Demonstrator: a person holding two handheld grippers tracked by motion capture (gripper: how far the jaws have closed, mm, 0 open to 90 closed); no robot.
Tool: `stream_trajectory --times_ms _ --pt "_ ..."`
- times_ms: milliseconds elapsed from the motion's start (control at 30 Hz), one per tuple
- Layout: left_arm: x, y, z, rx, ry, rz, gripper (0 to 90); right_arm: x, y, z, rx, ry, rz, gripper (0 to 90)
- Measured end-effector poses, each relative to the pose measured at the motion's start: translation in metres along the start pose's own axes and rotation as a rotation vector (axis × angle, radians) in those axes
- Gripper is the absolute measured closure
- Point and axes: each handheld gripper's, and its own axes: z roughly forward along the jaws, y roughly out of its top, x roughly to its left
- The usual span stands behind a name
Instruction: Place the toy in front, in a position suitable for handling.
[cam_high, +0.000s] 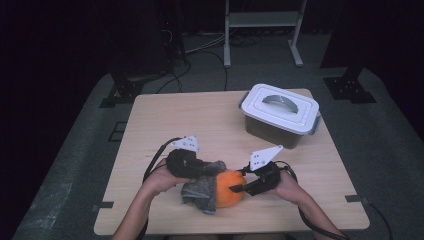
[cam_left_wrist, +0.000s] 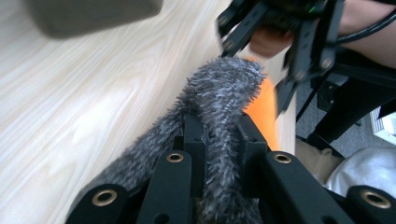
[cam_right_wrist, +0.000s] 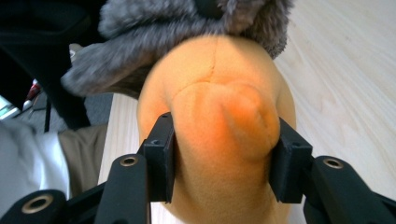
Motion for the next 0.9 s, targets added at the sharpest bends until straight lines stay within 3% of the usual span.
stream_trajectory --times_ms 133,267,367,433,533,600,700,900 --pt "0.009 -0.013 0.001 0.015 0.008 -0.042 78.1 -0.009 -0.013 -0.01 0.0 0.028 0.021 48.8" --pt "0.009 -0.013 0.007 -0.005 -0.013 -0.055 78.1 -0.019 -0.028 -0.019 -0.022 0.048 0.086 45.8" --pt "0.008 -0.01 0.01 -0.005 -0.017 -0.052 78.0 -0.021 -0.029 -0.022 -0.007 0.031 0.122 35.3" --pt "0.006 -0.008 0.012 -0.006 -0.018 -0.054 78.0 -0.019 -0.026 -0.024 0.025 -0.006 0.13 28.9" --pt "0.004 -0.007 0.014 -0.015 -0.029 -0.06 78.0 -0.013 -0.022 -0.029 0.04 -0.039 0.128 25.1" --pt "0.002 -0.006 0.016 -0.022 -0.05 -0.06 77.7 -0.009 -0.018 -0.034 0.012 -0.029 0.135 25.1" --pt "-0.001 -0.001 0.02 -0.022 -0.052 -0.045 77.7 0.0 -0.008 -0.033 0.036 -0.045 0.104 22.5" --pt "-0.008 0.006 0.026 -0.007 -0.06 -0.021 77.7 0.015 0.013 -0.017 0.141 -0.114 0.016 18.7"
